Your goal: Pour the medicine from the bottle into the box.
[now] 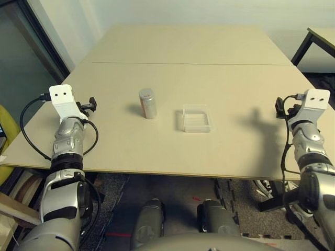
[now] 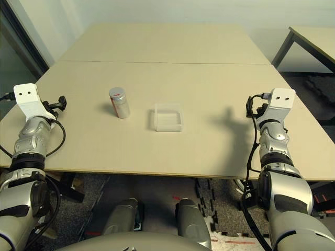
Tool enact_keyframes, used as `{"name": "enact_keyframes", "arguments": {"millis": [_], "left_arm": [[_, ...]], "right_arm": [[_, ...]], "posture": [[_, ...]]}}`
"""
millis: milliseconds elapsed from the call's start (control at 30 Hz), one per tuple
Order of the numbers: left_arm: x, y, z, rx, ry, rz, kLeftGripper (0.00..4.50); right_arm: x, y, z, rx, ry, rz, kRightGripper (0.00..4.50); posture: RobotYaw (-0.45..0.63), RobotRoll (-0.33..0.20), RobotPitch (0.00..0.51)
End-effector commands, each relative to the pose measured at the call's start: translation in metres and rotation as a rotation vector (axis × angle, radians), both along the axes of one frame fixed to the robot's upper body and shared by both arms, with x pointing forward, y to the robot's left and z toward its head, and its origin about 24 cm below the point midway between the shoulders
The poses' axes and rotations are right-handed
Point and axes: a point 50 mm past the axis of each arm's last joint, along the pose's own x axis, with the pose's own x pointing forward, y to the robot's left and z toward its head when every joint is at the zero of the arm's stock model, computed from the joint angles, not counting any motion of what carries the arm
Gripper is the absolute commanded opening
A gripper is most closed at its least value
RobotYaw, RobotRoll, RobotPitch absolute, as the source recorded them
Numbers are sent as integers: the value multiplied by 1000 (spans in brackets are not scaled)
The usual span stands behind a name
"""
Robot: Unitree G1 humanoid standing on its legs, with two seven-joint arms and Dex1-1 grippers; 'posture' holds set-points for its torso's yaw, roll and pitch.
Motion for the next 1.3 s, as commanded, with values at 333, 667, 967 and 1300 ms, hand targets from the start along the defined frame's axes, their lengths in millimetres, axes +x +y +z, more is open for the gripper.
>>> {"name": "enact_keyframes", "arguments": {"millis": [333, 667, 967, 1300], "left_arm": [[5, -8, 41, 48, -85, -349, 4454], [-4, -16, 64, 115, 9, -750, 4454], [-12, -43, 58, 38, 113, -1049, 4454], [-18, -60, 12, 6, 191, -1089, 4454]], "right_arm": [[8, 8, 24, -37, -69, 204, 4500], [6, 33, 62, -106, 5, 728, 4500], [-3, 56, 94, -143, 58, 947, 4500], [-3, 73, 87, -123, 71, 986, 4500]], "posture": [[3, 0, 1], [-34, 0, 7], [-70, 0, 26], [-96, 0, 19]]}}
